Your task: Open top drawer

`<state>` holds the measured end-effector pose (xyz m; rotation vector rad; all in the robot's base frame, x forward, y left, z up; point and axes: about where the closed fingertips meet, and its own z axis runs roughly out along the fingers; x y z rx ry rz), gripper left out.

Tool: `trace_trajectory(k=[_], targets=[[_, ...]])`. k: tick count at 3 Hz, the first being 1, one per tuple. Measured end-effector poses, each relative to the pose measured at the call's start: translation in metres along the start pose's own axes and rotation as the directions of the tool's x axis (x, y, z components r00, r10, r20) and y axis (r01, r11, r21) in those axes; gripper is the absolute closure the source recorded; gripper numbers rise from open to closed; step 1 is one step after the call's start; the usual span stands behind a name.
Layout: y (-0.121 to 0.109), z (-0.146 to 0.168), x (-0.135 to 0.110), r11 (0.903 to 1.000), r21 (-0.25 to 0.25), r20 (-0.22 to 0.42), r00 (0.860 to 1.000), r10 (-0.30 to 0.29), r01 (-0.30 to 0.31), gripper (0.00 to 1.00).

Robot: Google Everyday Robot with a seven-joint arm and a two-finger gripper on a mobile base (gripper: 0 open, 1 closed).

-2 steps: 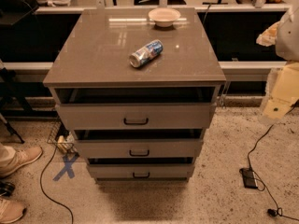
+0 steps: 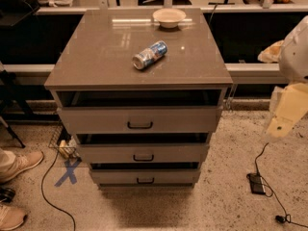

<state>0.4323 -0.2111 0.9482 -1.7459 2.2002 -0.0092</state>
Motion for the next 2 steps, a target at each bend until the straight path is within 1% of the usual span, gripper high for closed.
trace_trajectory(k=[1,2], targets=[[0.025,0.044,-0.008,0.9974,-0.048,0.094,0.994,-0.049,0.053,0.0],[0.043,0.081,-0.007,0.9946,-0.074,0.117,0.991,-0.064,0.073,0.0]])
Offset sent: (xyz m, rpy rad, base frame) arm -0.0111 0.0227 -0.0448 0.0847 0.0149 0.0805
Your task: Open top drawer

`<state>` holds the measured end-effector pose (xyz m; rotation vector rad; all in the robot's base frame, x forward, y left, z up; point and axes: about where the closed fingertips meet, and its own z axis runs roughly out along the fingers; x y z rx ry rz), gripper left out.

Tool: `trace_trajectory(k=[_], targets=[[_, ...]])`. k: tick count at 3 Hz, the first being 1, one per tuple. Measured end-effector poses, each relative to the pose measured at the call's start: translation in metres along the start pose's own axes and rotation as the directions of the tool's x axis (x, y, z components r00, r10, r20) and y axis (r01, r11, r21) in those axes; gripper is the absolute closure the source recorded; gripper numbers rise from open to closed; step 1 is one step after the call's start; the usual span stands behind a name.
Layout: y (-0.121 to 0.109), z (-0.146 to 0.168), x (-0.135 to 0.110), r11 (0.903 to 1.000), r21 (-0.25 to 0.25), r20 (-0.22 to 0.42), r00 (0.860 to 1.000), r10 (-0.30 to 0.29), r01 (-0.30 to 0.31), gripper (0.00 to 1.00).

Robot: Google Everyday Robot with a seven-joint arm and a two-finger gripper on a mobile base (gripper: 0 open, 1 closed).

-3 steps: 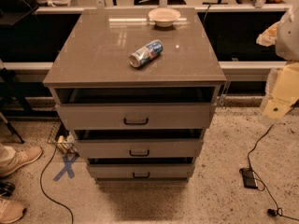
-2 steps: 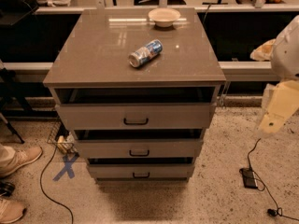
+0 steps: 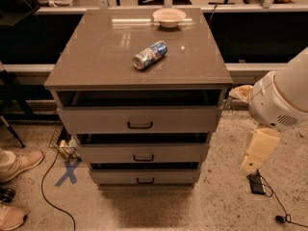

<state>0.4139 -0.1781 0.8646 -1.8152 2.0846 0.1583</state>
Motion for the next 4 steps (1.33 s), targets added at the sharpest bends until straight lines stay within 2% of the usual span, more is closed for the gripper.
trace_trajectory(k=[1,2,3,4], targets=[[0.0,0.0,0.0,1.0,0.001,0.0,1.0,0.0,0.0,0.0],[-0.011,0.029,0.009,0.9992,0.038,-0.043,0.999,-0.007,0.008,0.0],[-0.03,0.083,0.024,0.9958,0.089,-0.099,0.995,-0.012,0.021,0.0],[-0.067,0.14,0.021,0.9868,0.154,-0.107,0.994,-0.032,0.048,0.0]])
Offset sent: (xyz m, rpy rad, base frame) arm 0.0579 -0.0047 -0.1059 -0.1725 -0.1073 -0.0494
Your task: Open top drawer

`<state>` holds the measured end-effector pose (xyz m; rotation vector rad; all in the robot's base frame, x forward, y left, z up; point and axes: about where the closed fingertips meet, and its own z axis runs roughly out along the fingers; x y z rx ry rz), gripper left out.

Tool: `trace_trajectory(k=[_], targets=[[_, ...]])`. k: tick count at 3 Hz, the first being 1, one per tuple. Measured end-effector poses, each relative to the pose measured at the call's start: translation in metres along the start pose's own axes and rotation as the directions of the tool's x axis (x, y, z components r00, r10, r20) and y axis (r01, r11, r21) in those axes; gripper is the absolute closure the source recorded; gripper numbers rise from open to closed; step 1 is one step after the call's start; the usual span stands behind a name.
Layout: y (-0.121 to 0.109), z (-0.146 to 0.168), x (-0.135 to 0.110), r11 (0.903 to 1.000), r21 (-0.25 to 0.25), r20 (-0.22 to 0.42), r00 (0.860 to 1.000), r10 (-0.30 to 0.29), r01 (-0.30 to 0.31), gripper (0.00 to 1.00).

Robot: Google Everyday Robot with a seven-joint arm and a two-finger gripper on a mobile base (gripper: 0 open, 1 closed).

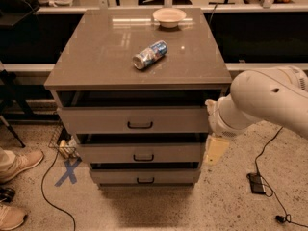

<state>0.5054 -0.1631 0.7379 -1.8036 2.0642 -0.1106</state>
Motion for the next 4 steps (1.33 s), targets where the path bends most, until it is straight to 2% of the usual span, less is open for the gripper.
trace_trajectory(k=[2,3,4], targets=[[0.002,-0.004,0.0,1.0,-0.003,0.0,1.0,-0.001,0.001,0.0],[-0.016,0.041,0.004,0.9936,-0.005,-0.015,0.994,-0.113,0.112,0.0],[-0.032,0.067,0.001,0.9839,0.003,-0.018,0.984,-0.178,0.178,0.0]])
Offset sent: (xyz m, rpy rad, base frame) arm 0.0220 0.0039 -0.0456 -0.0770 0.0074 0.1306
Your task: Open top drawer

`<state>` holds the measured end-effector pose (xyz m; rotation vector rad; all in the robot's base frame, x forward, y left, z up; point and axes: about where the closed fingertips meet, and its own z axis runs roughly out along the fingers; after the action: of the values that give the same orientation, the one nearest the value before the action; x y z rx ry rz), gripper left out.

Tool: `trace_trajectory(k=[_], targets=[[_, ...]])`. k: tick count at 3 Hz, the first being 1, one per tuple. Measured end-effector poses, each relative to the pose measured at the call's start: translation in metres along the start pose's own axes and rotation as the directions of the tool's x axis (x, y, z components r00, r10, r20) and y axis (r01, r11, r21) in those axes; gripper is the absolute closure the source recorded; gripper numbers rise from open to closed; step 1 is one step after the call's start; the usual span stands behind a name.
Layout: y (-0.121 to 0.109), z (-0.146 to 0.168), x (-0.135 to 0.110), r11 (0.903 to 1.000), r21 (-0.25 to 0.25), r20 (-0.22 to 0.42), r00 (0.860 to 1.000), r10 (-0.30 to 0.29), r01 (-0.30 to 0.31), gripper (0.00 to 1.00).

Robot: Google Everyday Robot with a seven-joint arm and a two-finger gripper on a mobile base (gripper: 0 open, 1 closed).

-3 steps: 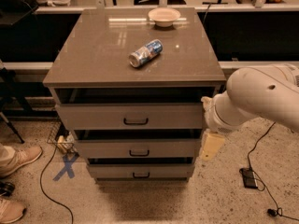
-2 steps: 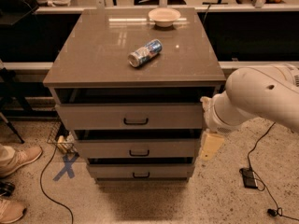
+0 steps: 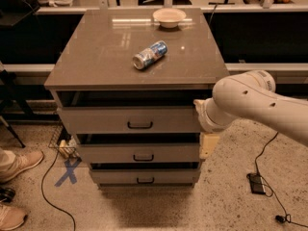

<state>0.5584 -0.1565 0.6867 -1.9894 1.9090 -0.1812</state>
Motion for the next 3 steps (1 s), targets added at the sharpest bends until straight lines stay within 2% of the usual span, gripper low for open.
trace_trajectory(k=[1,3], targets=[[-0.02,0.023,-0.004,0.9991,0.015,0.005,0.999,-0.041,0.041,0.0],[-0.058,0.061,-0.005,0.9998,0.018,0.028,1.0,-0.009,0.009,0.03]])
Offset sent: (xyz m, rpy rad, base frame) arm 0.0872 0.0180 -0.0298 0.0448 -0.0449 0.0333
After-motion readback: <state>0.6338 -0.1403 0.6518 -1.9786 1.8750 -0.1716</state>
